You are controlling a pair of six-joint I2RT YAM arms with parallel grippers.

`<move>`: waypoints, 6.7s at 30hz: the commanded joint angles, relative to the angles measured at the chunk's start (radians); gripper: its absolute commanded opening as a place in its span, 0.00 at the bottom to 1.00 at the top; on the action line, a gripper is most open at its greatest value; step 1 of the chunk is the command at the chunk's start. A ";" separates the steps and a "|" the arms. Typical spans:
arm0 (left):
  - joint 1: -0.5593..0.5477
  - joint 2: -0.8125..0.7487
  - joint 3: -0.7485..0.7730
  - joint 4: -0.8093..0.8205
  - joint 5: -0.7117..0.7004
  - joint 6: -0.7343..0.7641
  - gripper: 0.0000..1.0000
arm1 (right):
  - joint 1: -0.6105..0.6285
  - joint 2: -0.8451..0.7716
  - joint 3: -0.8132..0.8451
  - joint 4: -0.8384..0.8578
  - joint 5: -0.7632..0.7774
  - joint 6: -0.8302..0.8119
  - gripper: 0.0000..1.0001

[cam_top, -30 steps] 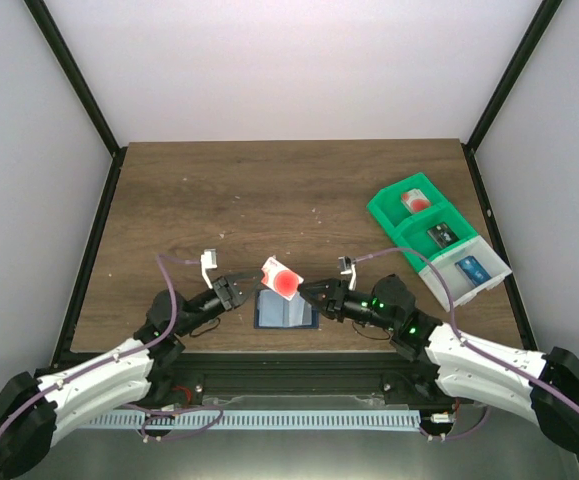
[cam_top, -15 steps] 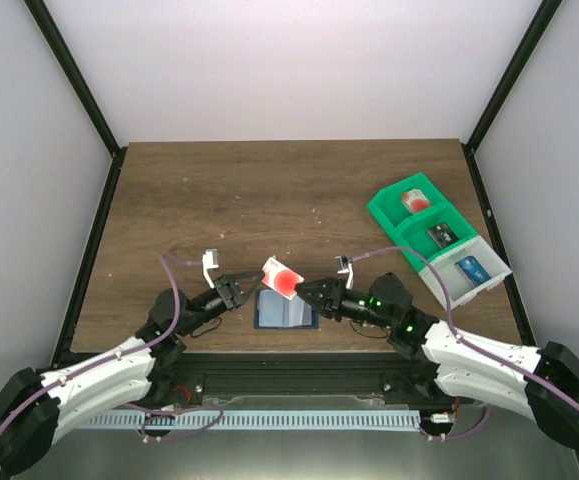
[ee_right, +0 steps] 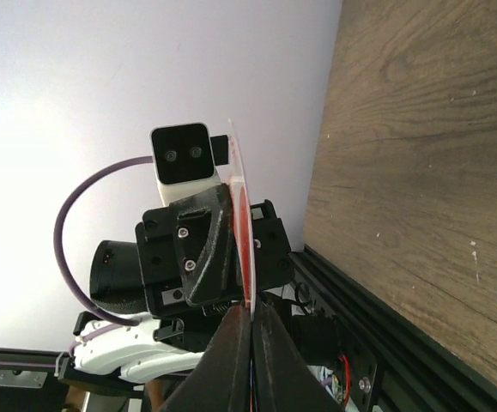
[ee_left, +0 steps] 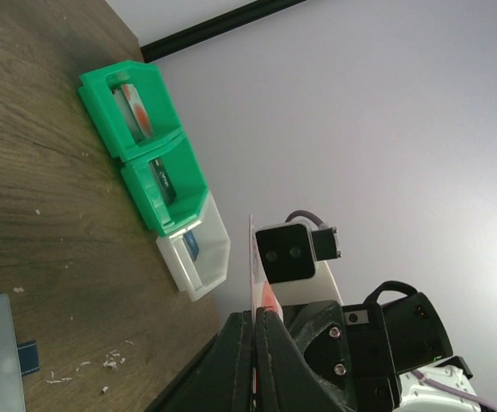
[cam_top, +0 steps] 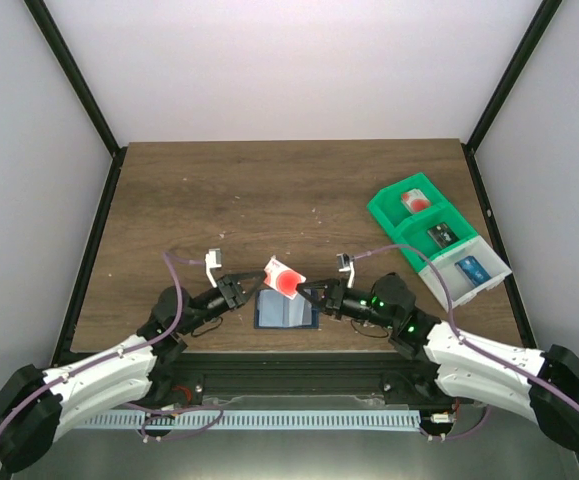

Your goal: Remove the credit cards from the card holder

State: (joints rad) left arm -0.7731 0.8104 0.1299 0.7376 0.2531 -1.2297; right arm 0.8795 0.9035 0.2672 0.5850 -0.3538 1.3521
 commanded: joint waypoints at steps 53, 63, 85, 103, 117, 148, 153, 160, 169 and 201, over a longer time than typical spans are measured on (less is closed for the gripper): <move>-0.001 -0.136 0.239 -0.735 -0.081 0.614 1.00 | -1.145 0.773 0.860 -0.830 -0.204 -0.675 0.00; 0.001 -0.114 0.223 -0.699 -0.061 0.591 1.00 | -1.167 0.873 0.921 -0.843 -0.194 -0.664 0.01; 0.001 -0.048 0.219 -0.659 -0.057 0.569 1.00 | -1.215 0.930 0.978 -0.839 -0.200 -0.667 0.02; 0.001 -0.043 0.205 -0.659 -0.045 0.544 0.99 | -1.234 0.959 0.996 -0.838 -0.186 -0.661 0.11; 0.001 -0.044 0.205 -0.658 -0.043 0.534 0.99 | -1.234 0.955 1.026 -0.850 -0.203 -0.642 0.19; 0.061 0.197 0.270 -0.638 0.111 0.530 1.00 | -1.025 0.552 0.751 -0.922 -0.286 -0.752 0.36; 0.091 0.295 0.255 -0.609 0.180 0.493 1.00 | -0.852 0.397 0.584 -0.884 -0.262 -0.713 0.37; 0.125 0.369 0.209 -0.493 0.295 0.398 1.00 | -0.525 0.244 0.420 -0.823 -0.194 -0.586 0.36; 0.157 0.348 0.195 -0.501 0.287 0.362 1.00 | -0.207 0.196 0.299 -0.711 -0.087 -0.399 0.36; 0.207 0.305 0.085 -0.345 0.389 0.257 1.00 | 0.047 0.728 0.427 -0.635 0.071 -0.433 0.24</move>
State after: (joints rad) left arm -0.5697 1.1038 0.1944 0.3611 0.6098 -1.0031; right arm 0.9138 1.6119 0.7223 -0.0429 -0.3103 0.9241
